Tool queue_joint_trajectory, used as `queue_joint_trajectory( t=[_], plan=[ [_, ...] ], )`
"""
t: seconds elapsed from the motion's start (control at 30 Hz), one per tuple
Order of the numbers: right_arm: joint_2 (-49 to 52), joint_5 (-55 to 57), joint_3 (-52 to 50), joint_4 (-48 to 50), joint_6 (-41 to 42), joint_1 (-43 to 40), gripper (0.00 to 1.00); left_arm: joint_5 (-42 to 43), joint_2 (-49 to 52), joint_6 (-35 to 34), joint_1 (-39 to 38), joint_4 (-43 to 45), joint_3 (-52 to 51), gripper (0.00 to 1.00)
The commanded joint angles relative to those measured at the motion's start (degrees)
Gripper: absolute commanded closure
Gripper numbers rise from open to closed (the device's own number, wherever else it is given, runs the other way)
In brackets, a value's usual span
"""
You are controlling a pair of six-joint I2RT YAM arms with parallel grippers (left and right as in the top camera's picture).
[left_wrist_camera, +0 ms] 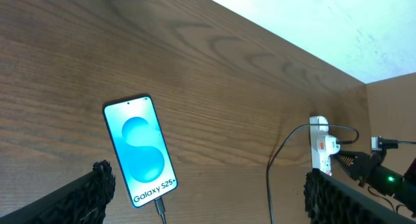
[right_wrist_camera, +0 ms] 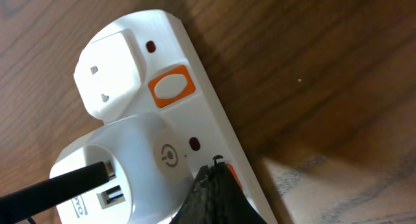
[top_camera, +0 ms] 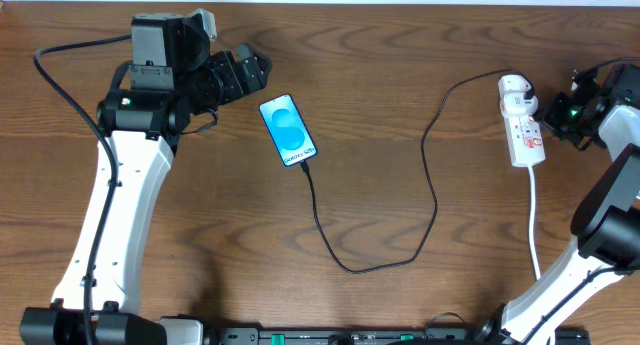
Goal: Plug charger to phone and switch on socket
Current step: 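Press the orange switch beside the plugged charger with the right gripper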
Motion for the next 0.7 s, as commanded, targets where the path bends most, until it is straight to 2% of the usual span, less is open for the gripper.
queue_joint_trajectory(
  t=[0.0,0.67],
  plan=[
    [0.55,-1.18,-0.33,-0.04,-2.14,1.38,0.99,-0.35,-0.24,-0.07,0.24,-0.15,-0.04,0.05],
    [0.61,0.74,-1.07,-2.25,-3.80,3.82,0.99,-0.37,-0.24,-0.07,0.24,-0.15,-0.04,0.05]
  ],
)
